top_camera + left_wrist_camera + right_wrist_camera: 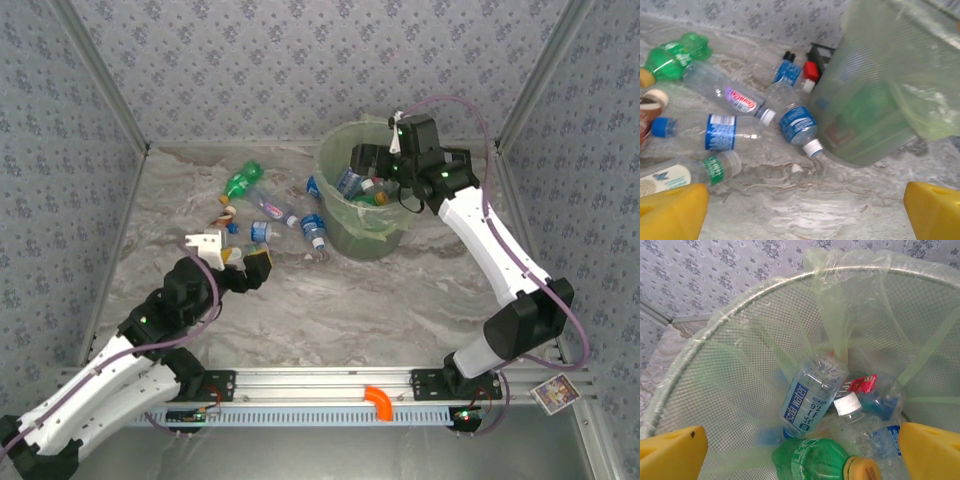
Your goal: Put the plastic bottles in the bin
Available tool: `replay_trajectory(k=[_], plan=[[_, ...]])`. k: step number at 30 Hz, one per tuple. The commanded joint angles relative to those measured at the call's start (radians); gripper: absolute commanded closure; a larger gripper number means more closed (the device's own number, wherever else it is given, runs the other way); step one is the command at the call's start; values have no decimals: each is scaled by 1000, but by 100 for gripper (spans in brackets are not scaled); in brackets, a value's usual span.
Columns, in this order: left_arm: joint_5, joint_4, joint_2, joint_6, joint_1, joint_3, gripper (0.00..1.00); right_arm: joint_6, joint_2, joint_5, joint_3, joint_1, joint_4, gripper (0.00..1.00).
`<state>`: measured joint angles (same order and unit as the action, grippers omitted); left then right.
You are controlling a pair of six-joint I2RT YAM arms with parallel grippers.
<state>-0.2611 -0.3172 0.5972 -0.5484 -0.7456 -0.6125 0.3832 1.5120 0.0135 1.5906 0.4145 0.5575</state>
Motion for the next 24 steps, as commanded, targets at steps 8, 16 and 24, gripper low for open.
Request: replay_trajectory(k=[8,16,24], plan=[[122,-57,233,-105,275,-32,0,-16,-227,2,-28,81,-17,0],[247,12,437,-104,490,-87,0,-50,-371,-29,-139,182,-58,0],[269,69,596,-50,539,-170,0,-62,-446,-60,-208,217,-59,0]])
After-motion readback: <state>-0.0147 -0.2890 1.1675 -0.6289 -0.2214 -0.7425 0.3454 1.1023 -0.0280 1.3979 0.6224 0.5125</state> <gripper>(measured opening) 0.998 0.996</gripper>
